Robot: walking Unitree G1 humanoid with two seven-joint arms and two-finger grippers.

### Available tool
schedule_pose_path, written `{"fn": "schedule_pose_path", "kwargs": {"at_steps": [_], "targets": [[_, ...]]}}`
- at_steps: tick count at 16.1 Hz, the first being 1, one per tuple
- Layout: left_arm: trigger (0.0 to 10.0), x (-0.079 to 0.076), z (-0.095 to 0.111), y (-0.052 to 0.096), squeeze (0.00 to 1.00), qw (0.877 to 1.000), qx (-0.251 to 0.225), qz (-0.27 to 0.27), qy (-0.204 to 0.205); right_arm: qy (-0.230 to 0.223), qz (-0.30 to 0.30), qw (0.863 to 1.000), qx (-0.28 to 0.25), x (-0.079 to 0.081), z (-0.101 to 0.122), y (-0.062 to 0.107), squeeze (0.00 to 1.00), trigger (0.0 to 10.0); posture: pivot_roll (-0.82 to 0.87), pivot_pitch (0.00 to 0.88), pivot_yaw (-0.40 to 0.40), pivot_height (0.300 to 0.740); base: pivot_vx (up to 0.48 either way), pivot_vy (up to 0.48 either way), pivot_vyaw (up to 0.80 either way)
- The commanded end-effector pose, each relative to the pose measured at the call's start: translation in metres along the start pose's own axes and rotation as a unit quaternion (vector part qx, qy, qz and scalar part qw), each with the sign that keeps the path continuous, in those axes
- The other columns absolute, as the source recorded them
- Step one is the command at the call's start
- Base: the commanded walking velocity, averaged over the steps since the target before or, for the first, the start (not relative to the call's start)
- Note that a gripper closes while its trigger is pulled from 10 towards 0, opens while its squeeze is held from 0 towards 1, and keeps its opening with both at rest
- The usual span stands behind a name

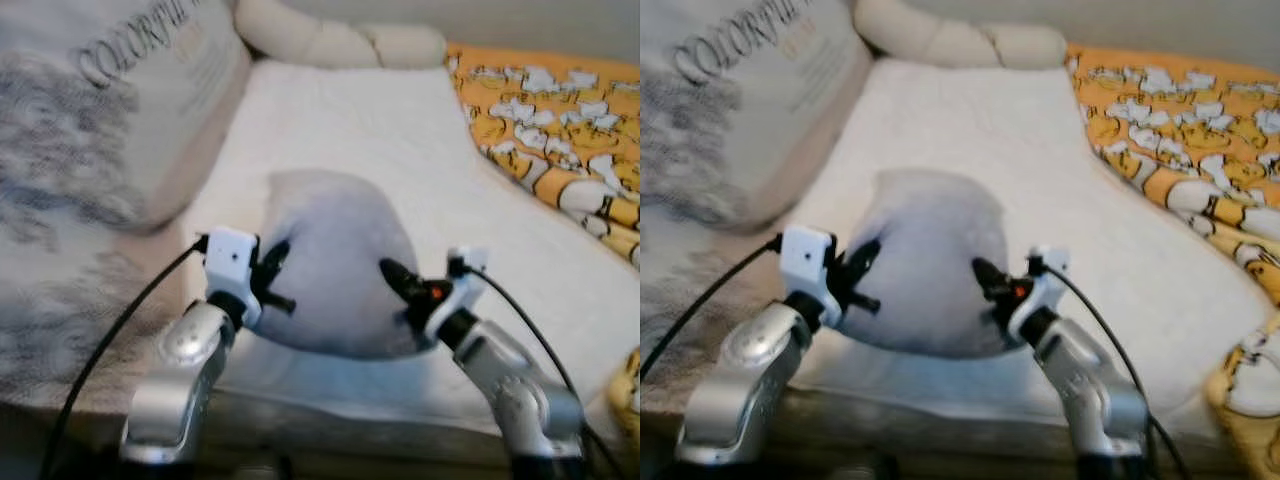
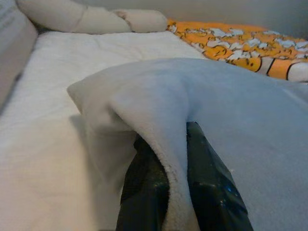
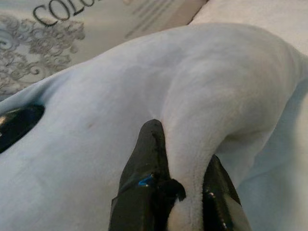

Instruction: Clean up the room

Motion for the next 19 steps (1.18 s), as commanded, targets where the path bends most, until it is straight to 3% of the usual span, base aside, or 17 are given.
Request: {"fn": "schedule_pose_path", "kwargs": {"at_steps": [1,3,4,5,8,19], "targets": [[10.0,0.0081,0.0155,0.0008,0.00,0.999,-0.025,0.017,-0.010,0.016,-0.002,1.000,-0.023,-0.0008,0.0145,0.0014,0.00,10.0,0.10,0.000,-0.020,0.740,0.000,0.409,0.80],[10.0,0.0076,0.0163,0.0008,0.00,0.999,-0.027,0.016,-0.012,0.019,-0.002,1.000,-0.023,-0.0009,0.0151,0.0006,0.00,10.0,0.10,0.000,-0.019,0.740,0.000,0.396,0.80],[10.0,0.0084,0.0187,0.0008,0.00,0.999,-0.029,0.021,-0.034,0.020,-0.002,0.999,-0.024,-0.0010,0.0156,0.0004,0.00,10.0,0.10,0.000,-0.020,0.740,0.000,0.000,0.80],[10.0,0.0094,0.0208,0.0002,0.00,0.998,-0.031,0.028,-0.053,0.016,-0.006,0.999,-0.030,-0.0020,0.0171,0.0007,0.00,10.0,0.10,0.000,-0.018,0.740,0.000,-0.480,0.00],[10.0,0.0082,0.0198,-0.0008,0.00,0.997,-0.026,0.028,-0.060,0.008,-0.015,0.999,-0.034,-0.0060,0.0180,0.0014,0.00,10.0,0.10,0.000,-0.019,0.740,0.000,-0.480,0.00],[10.0,0.0064,0.0183,-0.0024,0.00,0.999,-0.025,0.022,-0.033,0.008,-0.015,0.999,-0.033,-0.0055,0.0191,0.0012,0.00,10.0,0.10,0.000,-0.022,0.740,0.000,-0.044,0.00]]}}
Point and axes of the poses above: a point about 5 cm out from each wrist's last joint towards the gripper, its own y axis pointing back from the gripper into the wrist, its own z axis along the axis of the wrist's last joint, x = y × z, the point moved 5 cm from there along -y, pointing out of the wrist towards the gripper, and after that the axes turned 13 degrees about -y, right-handed, at the moved point
